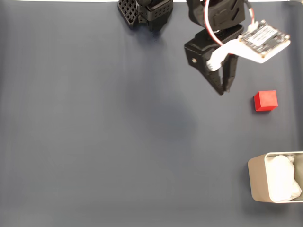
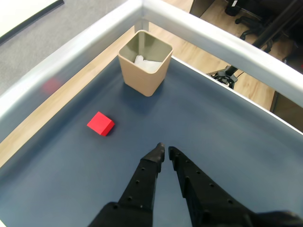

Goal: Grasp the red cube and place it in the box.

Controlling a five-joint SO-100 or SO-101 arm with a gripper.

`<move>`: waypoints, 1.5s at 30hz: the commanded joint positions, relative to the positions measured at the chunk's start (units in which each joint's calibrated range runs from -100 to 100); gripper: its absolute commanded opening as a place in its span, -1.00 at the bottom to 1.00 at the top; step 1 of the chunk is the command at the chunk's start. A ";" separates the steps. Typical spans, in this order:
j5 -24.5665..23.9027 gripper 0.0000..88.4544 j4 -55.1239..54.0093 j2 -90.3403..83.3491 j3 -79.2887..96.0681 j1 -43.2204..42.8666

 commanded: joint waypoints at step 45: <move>0.24 -0.28 -30.25 12.26 16.18 -11.13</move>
